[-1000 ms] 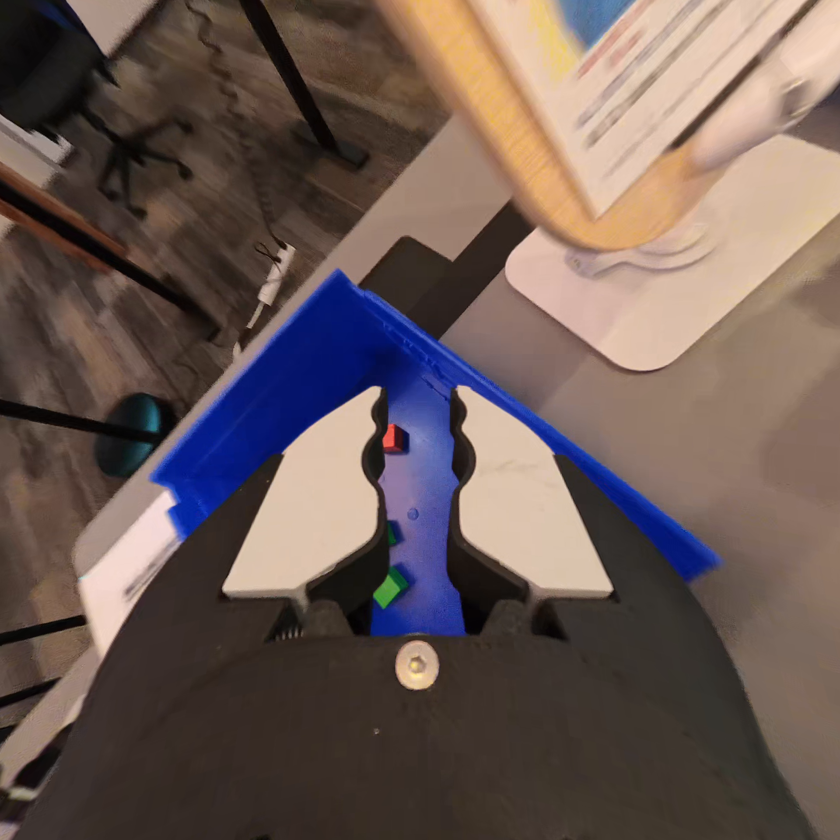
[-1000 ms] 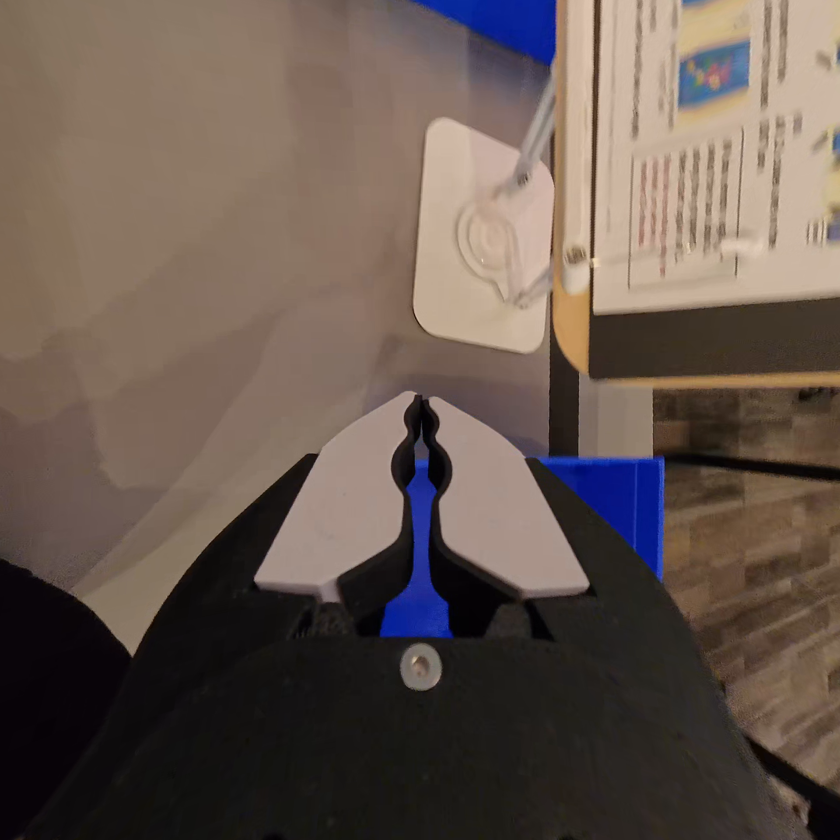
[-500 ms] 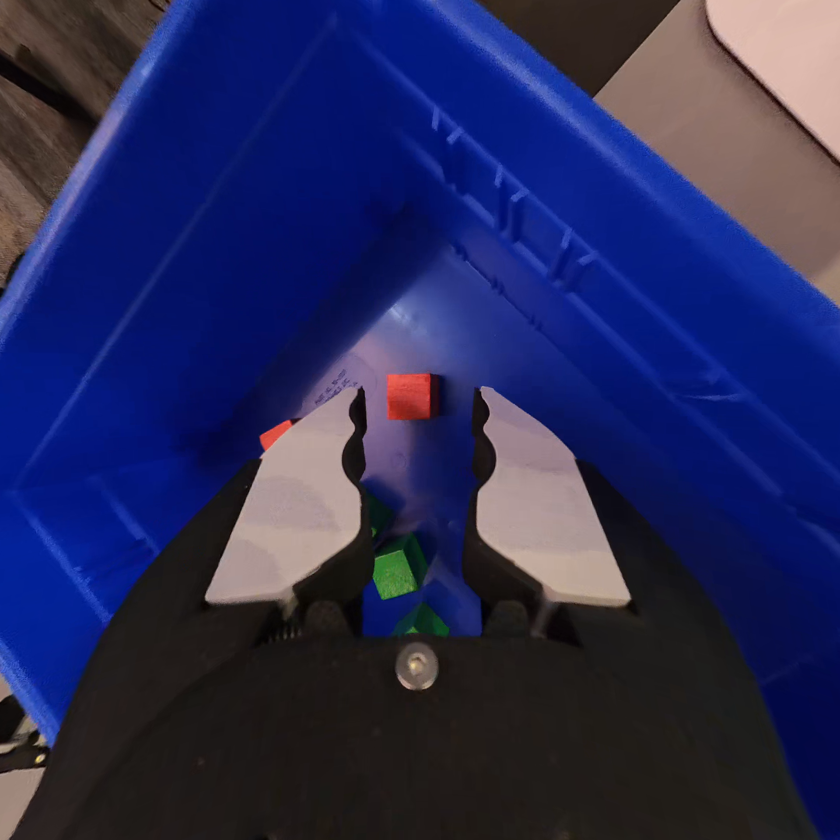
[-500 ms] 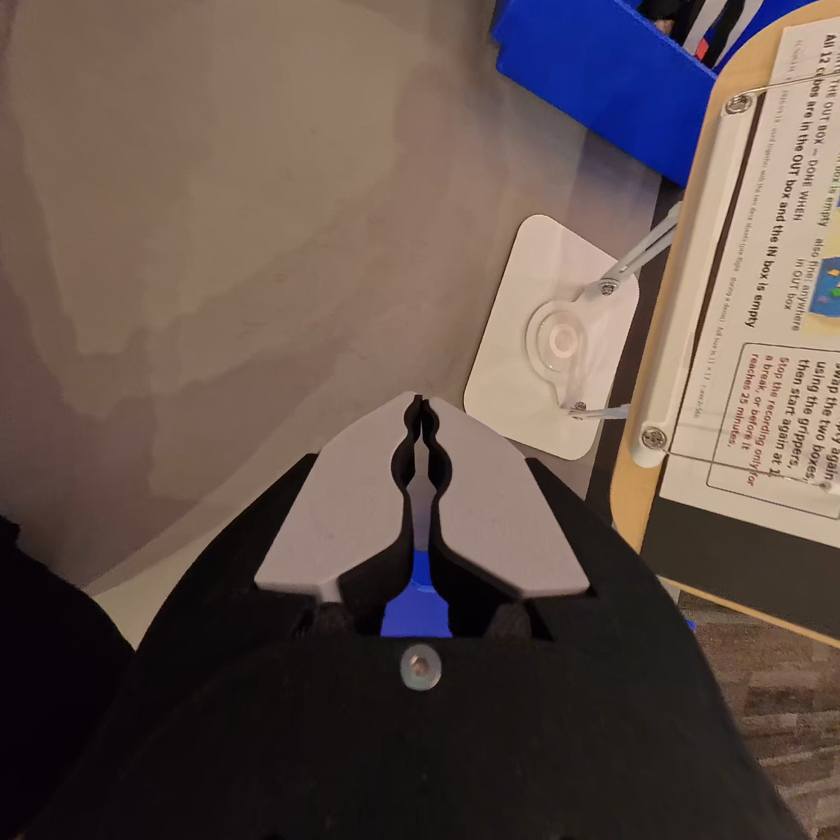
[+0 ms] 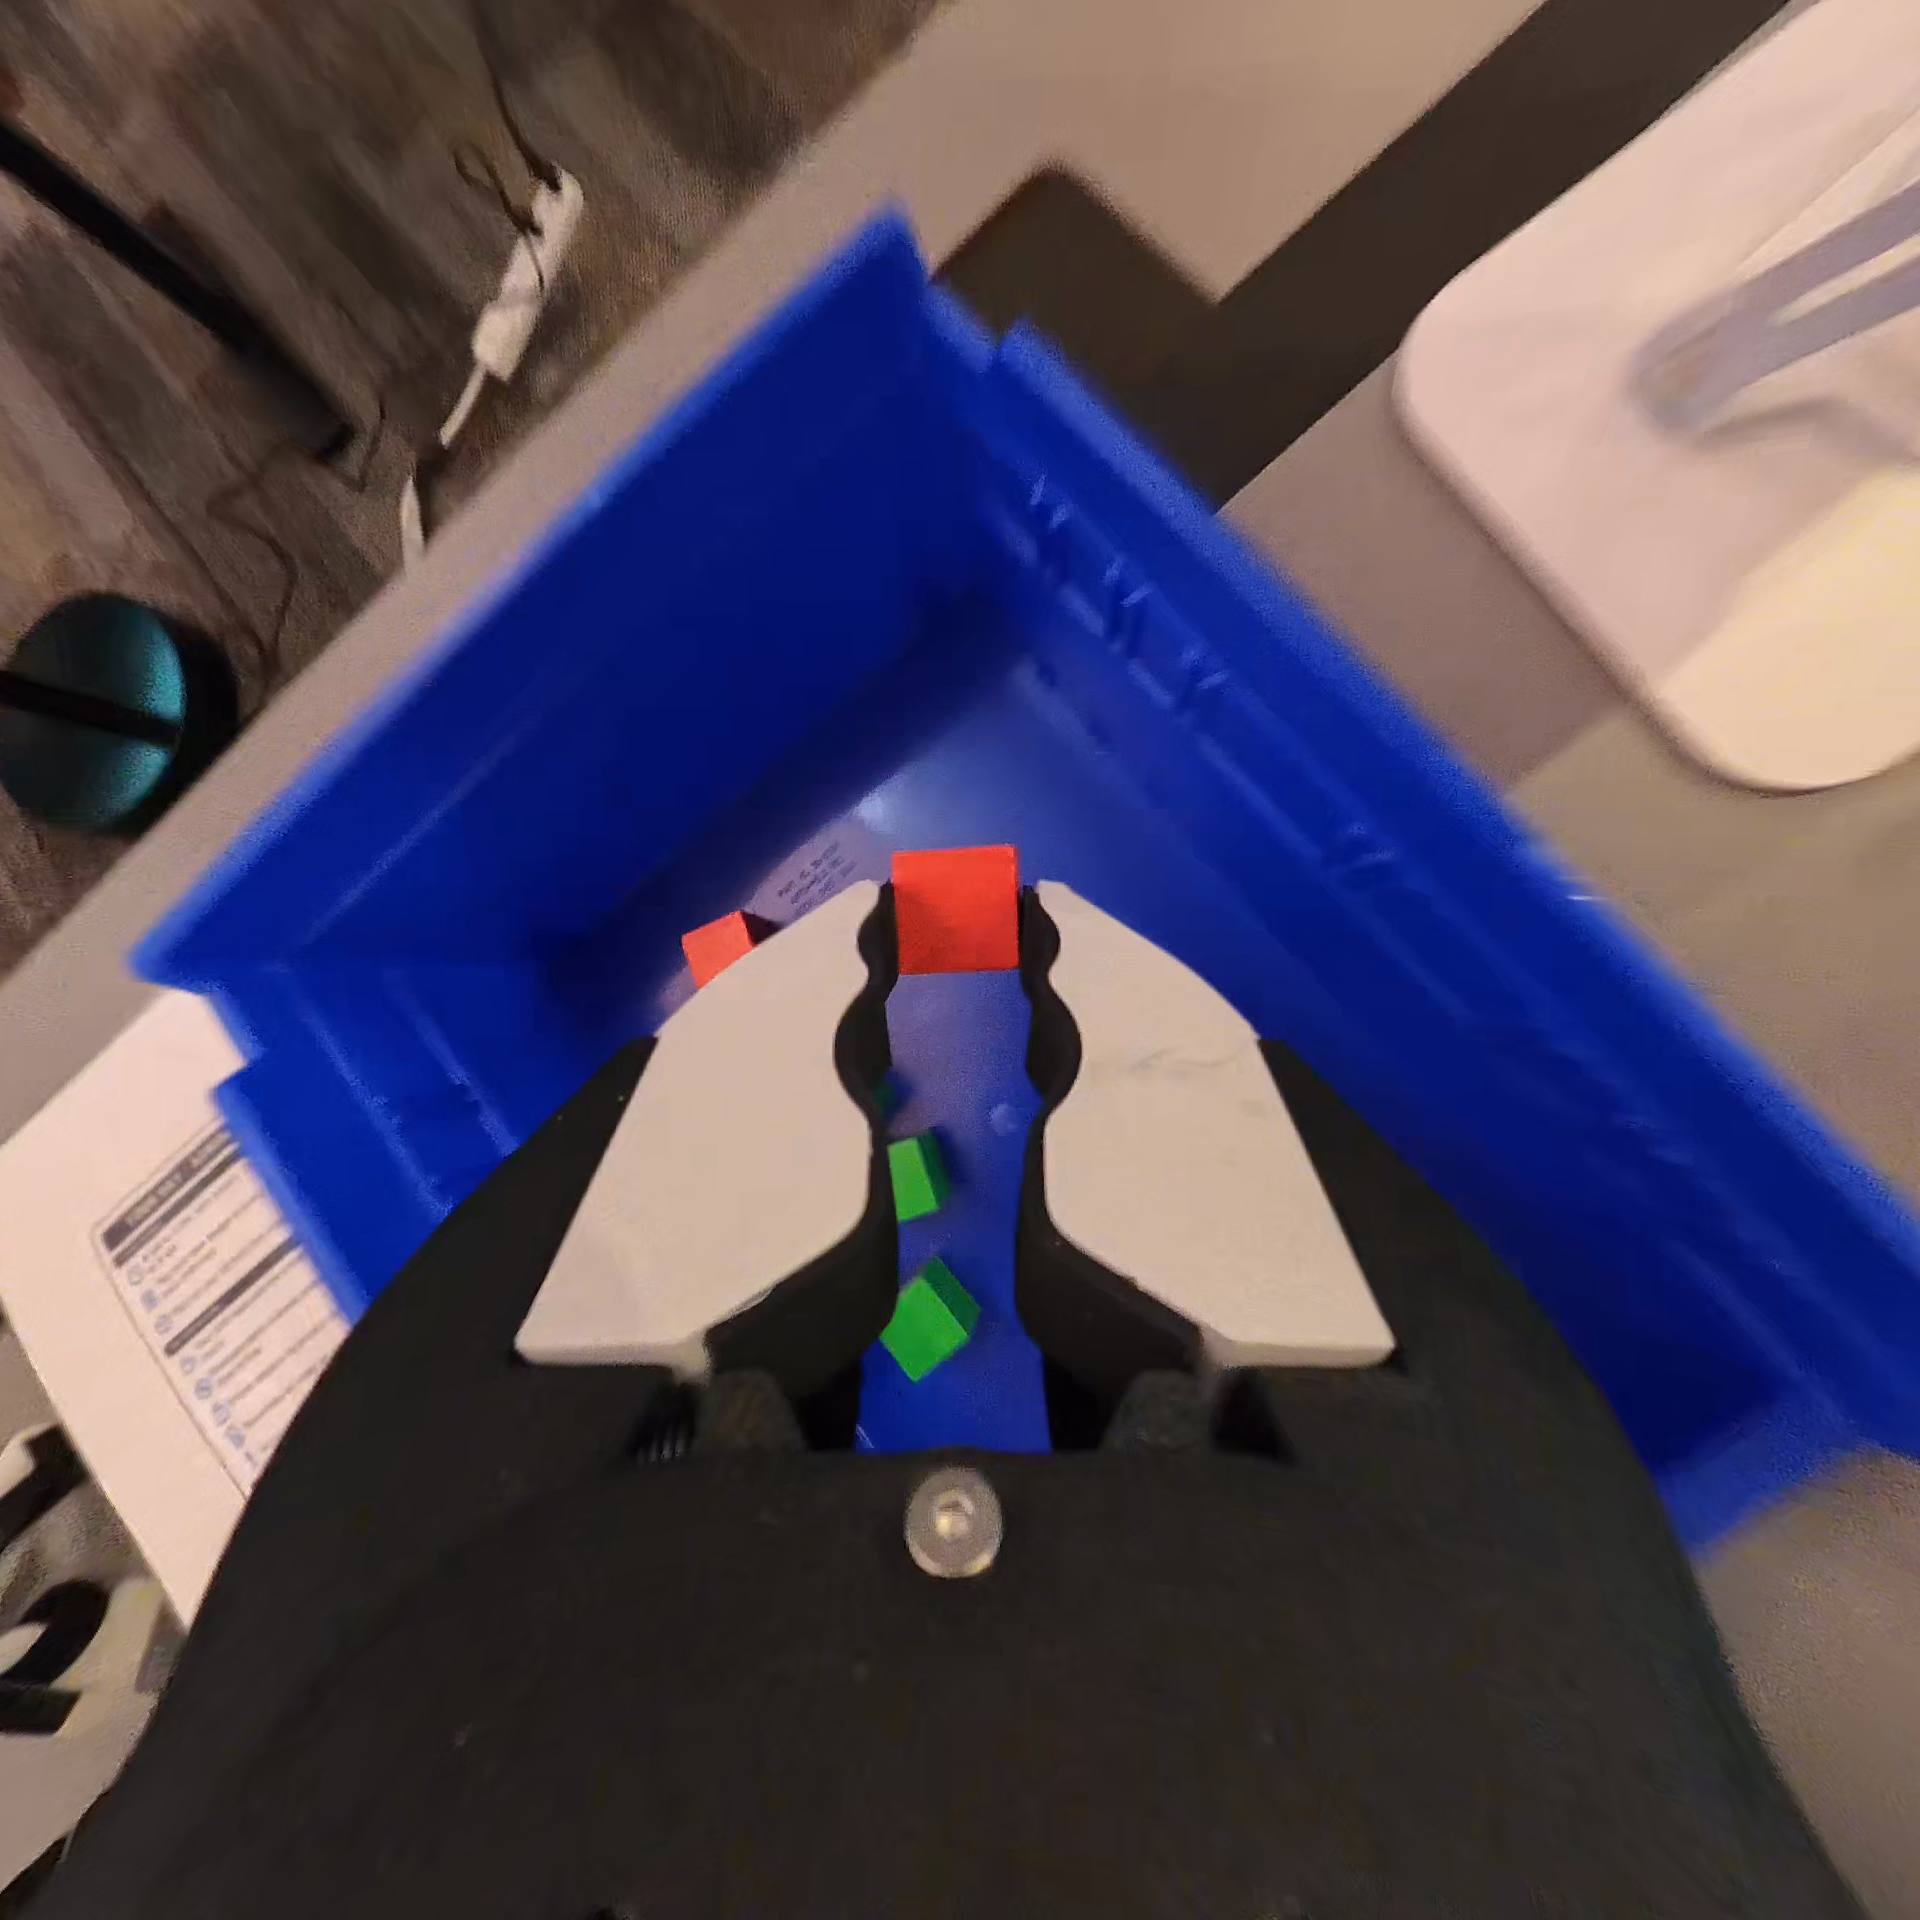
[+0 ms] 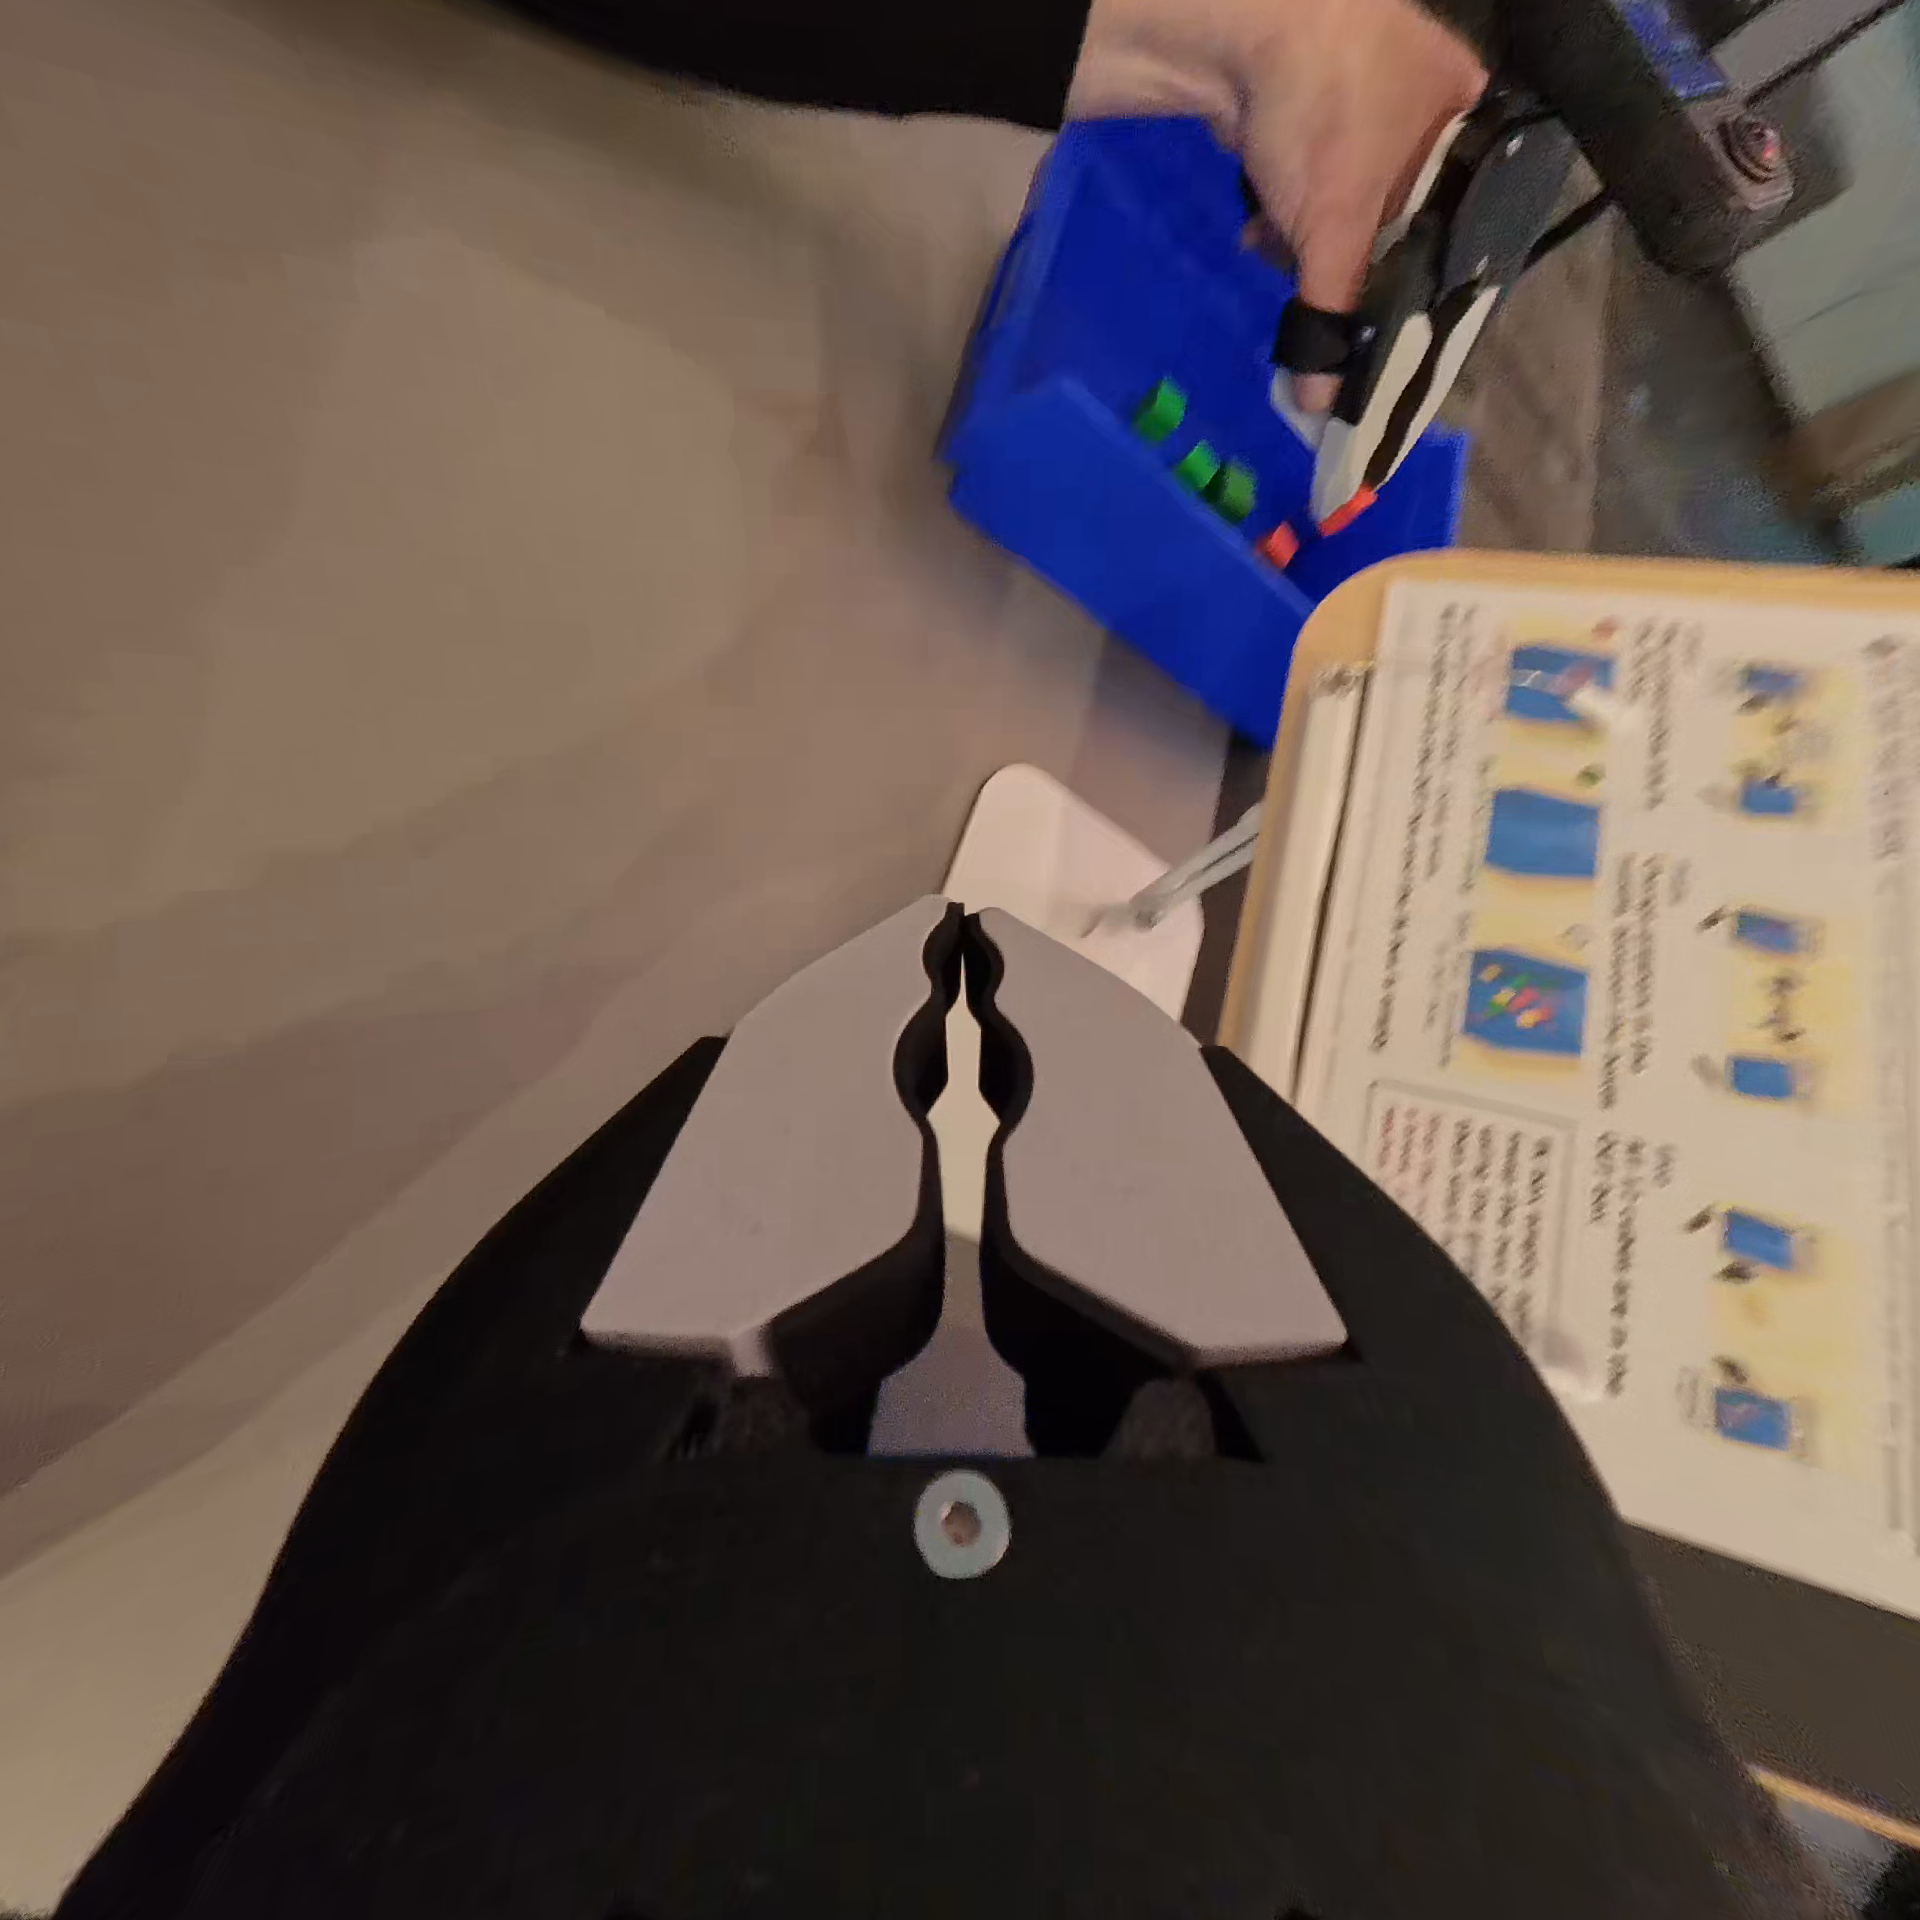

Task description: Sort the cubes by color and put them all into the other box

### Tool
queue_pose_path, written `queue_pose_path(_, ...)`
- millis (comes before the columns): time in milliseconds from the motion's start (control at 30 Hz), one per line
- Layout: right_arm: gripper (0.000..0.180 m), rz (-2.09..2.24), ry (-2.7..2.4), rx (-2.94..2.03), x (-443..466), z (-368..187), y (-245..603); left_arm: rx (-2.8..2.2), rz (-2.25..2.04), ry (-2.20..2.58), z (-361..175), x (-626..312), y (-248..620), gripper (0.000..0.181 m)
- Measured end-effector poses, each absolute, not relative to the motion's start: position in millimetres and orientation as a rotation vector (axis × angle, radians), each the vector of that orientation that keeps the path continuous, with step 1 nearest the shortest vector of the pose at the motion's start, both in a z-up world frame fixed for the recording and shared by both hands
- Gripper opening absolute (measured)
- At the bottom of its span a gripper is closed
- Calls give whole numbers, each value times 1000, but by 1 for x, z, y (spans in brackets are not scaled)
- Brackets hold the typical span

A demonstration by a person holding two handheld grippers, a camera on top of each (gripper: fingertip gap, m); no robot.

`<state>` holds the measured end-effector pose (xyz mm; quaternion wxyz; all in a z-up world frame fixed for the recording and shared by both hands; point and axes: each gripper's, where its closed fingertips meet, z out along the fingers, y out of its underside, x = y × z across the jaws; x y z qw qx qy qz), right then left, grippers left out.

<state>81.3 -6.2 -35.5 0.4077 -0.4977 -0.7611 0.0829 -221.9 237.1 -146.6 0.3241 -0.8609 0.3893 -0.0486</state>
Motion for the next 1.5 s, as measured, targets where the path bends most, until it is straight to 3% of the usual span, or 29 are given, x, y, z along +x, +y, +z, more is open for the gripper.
queue_pose_path(33, 0, 195, -1873, -1202, 72, -29, -2, -2211, -179, 1025, -126, -215, 226, 22)
queue_pose_path(100, 1, 195, -1820, -1113, 57, -22, 3, -2098, -292, 1081, -89, -195, 199, 22)
queue_pose_path(200, 16, 176, -1804, -1014, 36, -22, 5, -1953, -476, 1289, -58, -146, 144, 22)
queue_pose_path(433, 52, 54, -1906, -850, -2, -53, -3, -1696, -786, 1820, -62, -37, 29, 22)
queue_pose_path(667, 48, 11, -1975, -749, -16, -70, -15, -1588, -1034, 1971, -69, -2, -15, 22)
queue_pose_path(867, 24, -25, -1985, -724, -17, -70, -18, -1555, -1161, 1988, -69, 1, -22, 22)
queue_pose_path(1100, 22, -14, -1969, -746, -14, -58, -23, -1493, -1272, 1966, -59, 4, -29, 22)
queue_pose_path(1200, 22, 21, -1927, -768, -6, -42, -25, -1529, -1159, 1913, -55, -1, -16, 34)
queue_pose_path(1300, 22, 32, -1888, -839, 18, -25, -21, -1563, -1008, 1872, -51, -13, -3, 14)
queue_pose_path(1500, 22, -19, -1780, -1070, 104, -1, 10, -1631, -634, 1759, -45, -31, 30, 0)
